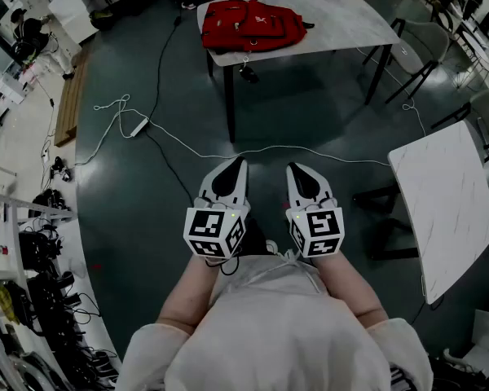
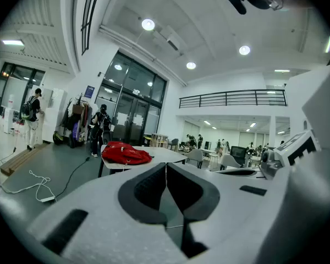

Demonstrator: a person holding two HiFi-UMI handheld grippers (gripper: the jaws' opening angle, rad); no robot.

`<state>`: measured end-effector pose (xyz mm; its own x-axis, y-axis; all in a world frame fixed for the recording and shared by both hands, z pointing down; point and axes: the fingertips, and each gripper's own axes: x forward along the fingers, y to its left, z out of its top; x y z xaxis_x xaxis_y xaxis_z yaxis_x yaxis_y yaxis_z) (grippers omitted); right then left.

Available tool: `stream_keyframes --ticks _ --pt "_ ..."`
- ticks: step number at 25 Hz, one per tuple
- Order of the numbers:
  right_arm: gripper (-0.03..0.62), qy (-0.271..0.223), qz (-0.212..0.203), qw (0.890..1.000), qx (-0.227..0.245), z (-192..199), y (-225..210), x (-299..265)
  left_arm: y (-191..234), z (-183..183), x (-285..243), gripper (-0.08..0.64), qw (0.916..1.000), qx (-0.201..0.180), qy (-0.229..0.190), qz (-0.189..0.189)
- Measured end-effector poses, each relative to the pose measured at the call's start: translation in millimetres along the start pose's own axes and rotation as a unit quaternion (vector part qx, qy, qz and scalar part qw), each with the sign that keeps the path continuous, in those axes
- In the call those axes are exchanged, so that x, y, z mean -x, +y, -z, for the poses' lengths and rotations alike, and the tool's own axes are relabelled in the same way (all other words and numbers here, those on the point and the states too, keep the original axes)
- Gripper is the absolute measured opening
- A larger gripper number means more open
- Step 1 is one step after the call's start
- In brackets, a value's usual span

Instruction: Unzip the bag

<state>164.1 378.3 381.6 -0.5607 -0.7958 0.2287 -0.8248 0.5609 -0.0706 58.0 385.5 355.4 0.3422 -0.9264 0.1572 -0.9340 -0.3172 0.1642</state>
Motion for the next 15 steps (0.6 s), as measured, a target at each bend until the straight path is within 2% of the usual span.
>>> stream_keyframes --ticks 10,15 --pt "0.027 0.007 0.006 1.000 0.000 4 -11 -16 8 5 -20 0.020 1.0000 0.001 0.007 0.005" --pt "0.028 0.007 0.011 0.999 -0.031 5 -18 -25 13 7 -28 0.020 0.9999 0.003 0.015 0.007"
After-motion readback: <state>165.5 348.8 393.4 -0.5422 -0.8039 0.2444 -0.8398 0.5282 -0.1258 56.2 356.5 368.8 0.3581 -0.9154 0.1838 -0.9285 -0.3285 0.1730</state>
